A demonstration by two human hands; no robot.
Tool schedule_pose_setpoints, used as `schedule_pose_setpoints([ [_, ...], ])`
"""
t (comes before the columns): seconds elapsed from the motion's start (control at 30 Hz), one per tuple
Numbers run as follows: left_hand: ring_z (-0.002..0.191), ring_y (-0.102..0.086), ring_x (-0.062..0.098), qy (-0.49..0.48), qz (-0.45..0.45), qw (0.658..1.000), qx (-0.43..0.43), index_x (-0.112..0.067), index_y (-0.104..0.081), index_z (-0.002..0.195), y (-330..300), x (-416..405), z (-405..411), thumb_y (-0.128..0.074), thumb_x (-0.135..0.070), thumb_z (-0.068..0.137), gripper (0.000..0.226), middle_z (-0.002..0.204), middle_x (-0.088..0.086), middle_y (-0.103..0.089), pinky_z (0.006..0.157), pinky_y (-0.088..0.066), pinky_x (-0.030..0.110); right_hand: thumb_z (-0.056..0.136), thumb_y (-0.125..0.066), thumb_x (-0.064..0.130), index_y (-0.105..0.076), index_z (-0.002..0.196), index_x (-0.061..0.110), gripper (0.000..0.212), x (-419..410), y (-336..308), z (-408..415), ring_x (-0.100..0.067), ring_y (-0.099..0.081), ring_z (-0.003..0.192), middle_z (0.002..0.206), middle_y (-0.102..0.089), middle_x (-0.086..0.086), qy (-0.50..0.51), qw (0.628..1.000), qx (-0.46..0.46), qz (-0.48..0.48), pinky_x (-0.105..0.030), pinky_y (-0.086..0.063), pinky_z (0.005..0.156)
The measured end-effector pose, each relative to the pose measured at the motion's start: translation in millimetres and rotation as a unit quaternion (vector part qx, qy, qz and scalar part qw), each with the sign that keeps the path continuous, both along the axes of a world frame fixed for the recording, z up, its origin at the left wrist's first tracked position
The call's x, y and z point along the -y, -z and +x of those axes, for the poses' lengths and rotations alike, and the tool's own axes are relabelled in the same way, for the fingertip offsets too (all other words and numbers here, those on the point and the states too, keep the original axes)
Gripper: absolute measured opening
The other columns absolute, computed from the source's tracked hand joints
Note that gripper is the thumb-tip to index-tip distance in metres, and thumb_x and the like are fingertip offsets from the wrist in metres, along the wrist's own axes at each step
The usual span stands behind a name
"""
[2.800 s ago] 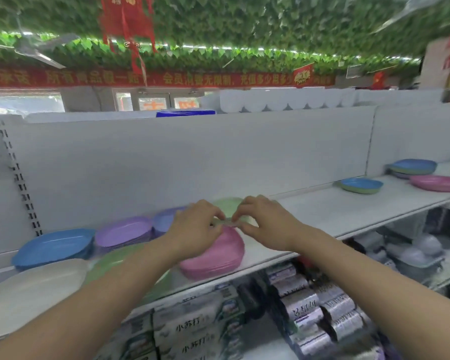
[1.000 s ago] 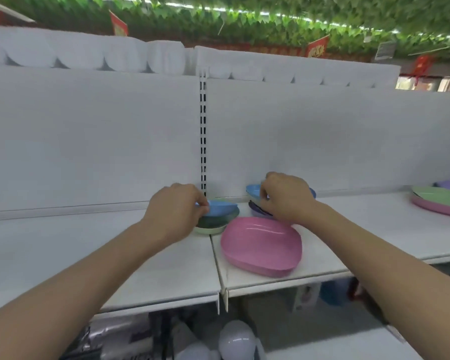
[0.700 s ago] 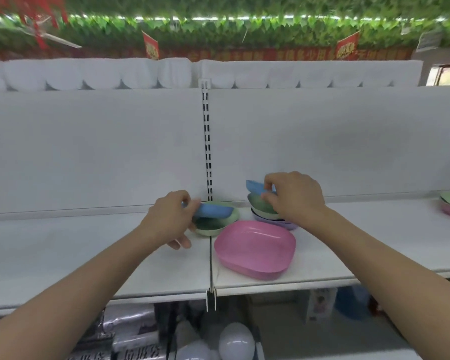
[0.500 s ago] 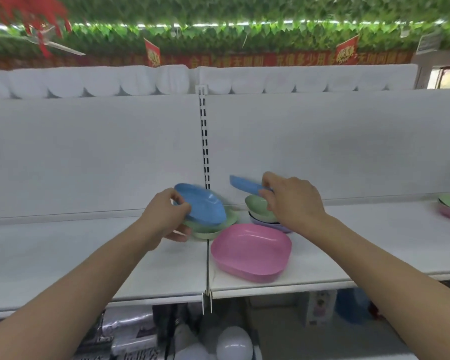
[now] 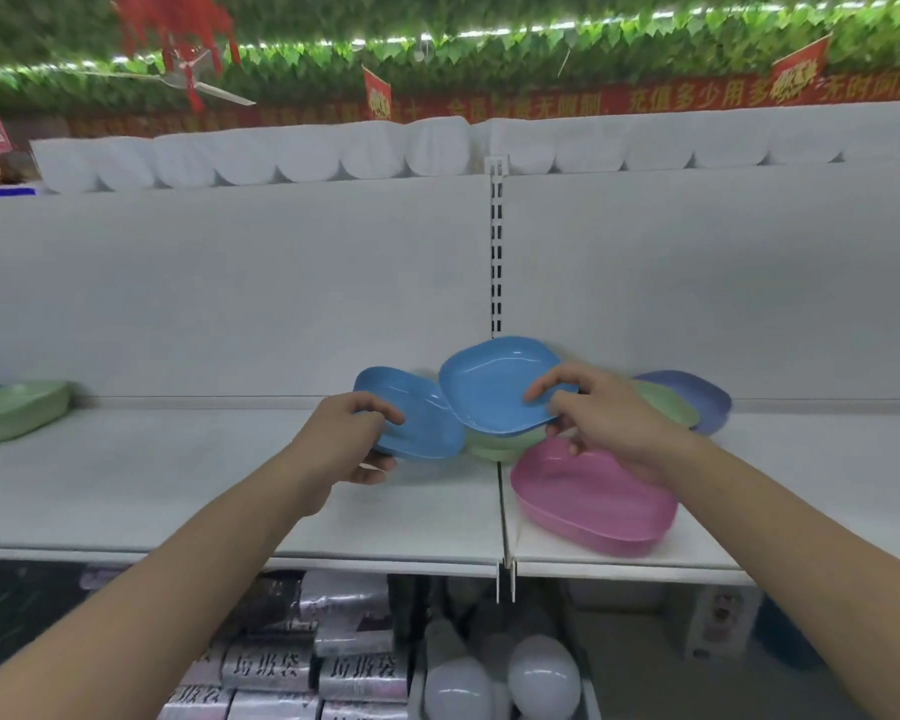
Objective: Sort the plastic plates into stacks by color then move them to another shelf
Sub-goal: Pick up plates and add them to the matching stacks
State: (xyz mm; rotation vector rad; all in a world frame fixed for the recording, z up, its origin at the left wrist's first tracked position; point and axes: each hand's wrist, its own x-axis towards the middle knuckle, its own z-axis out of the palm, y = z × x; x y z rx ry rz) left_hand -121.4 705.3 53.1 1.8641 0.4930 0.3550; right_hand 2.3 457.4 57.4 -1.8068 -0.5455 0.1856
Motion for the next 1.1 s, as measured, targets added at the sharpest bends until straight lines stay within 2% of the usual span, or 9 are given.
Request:
schedule_pose_setpoints([
  [0.13,0.066,-0.069,0.024,-0.025,0.025,0.999,0.003,-0.012,-0.072,0.098,2,-37,-35,-0.04,0.0,0.09,0.035,0.095,0.014,-0.069,0.063,-0.061,0.035,0.091,-0.046,0.001,-0.078,0.097,0.017,0.036,-44,-4,-22,-0.012,-0.06,0.064,0.1,-0.065,-0.007,-0.031,0.999,0.019,-0.033,-0.029,-0.046,0.053],
  [0.33,0.067,-0.072,0.022,-0.067,0.087,0.994,0.011,-0.017,-0.073,0.096,-1,-120,-121,-0.054,-0.006,0.094,0.023,0.094,0.015,-0.071,0.062,-0.06,0.032,0.096,-0.053,0.009,-0.075,0.095,0.018,0.024,-144,-8,-79,-0.011,-0.063,0.067,0.099,-0.066,-0.005,-0.1,0.989,0.075,-0.078,-0.026,-0.049,0.054],
  [0.47,0.051,-0.065,0.012,-0.115,0.134,0.984,0.008,-0.014,-0.07,0.098,4,-193,-210,-0.054,-0.003,0.095,0.019,0.084,0.01,-0.064,0.043,-0.043,0.019,0.099,-0.06,0.015,-0.072,0.095,0.017,0.013,-238,-2,-139,-0.009,-0.067,0.069,0.109,-0.067,-0.008,-0.164,0.979,0.1,-0.069,-0.024,-0.05,0.053],
  [0.57,0.044,-0.06,0.01,-0.151,0.145,0.978,-0.009,-0.014,-0.067,0.096,10,-258,-288,-0.055,-0.002,0.094,0.017,0.066,0.009,-0.058,0.043,-0.042,0.022,0.099,-0.063,0.018,-0.07,0.095,0.017,0.009,-319,5,-196,-0.012,-0.069,0.07,0.107,-0.065,-0.009,-0.209,0.97,0.112,-0.059,-0.025,-0.051,0.054],
  [0.73,0.054,-0.068,0.016,-0.21,0.152,0.965,-0.042,-0.017,-0.064,0.099,10,-356,-415,-0.055,-0.006,0.096,0.014,0.076,0.015,-0.062,0.046,-0.046,0.025,0.097,-0.063,0.014,-0.067,0.099,0.016,0.005,-451,10,-292,-0.011,-0.067,0.062,0.11,-0.063,-0.023,-0.279,0.949,0.138,-0.045,-0.029,-0.048,0.053],
  [0.83,0.044,-0.062,0.009,-0.247,0.172,0.952,-0.058,-0.015,-0.063,0.1,5,-400,-478,-0.056,-0.007,0.098,0.011,0.077,0.02,-0.061,0.041,-0.04,0.018,0.097,-0.064,0.013,-0.066,0.1,0.017,0.005,-520,10,-343,-0.014,-0.066,0.061,0.102,-0.062,-0.021,-0.329,0.932,0.145,-0.041,-0.024,-0.045,0.049],
  [0.9,0.049,-0.066,0.015,-0.277,0.176,0.943,-0.059,-0.017,-0.063,0.099,1,-432,-512,-0.057,-0.009,0.099,0.01,0.083,0.025,-0.065,0.044,-0.047,0.027,0.097,-0.064,0.012,-0.064,0.099,0.016,0.005,-563,7,-371,-0.011,-0.062,0.057,0.091,-0.061,-0.009,-0.349,0.924,0.153,-0.037,-0.023,-0.043,0.048],
  [1.0,0.072,-0.072,0.042,-0.313,0.174,0.932,-0.054,-0.025,-0.065,0.096,-2,-477,-547,-0.058,-0.014,0.098,0.013,0.093,0.026,-0.069,0.058,-0.056,0.051,0.095,-0.066,0.015,-0.064,0.097,0.023,0.008,-618,2,-397,-0.016,-0.063,0.061,0.08,-0.063,-0.005,-0.366,0.916,0.158,-0.033,-0.026,-0.045,0.05],
  [1.1,0.076,-0.073,0.041,-0.333,0.175,0.926,-0.047,-0.023,-0.065,0.1,-5,-518,-559,-0.058,-0.012,0.098,0.013,0.101,0.023,-0.066,0.058,-0.054,0.044,0.092,-0.067,0.023,-0.064,0.093,0.032,0.009,-664,-4,-405,-0.025,-0.068,0.065,0.082,-0.069,-0.007,-0.362,0.917,0.161,-0.038,-0.035,-0.049,0.058],
])
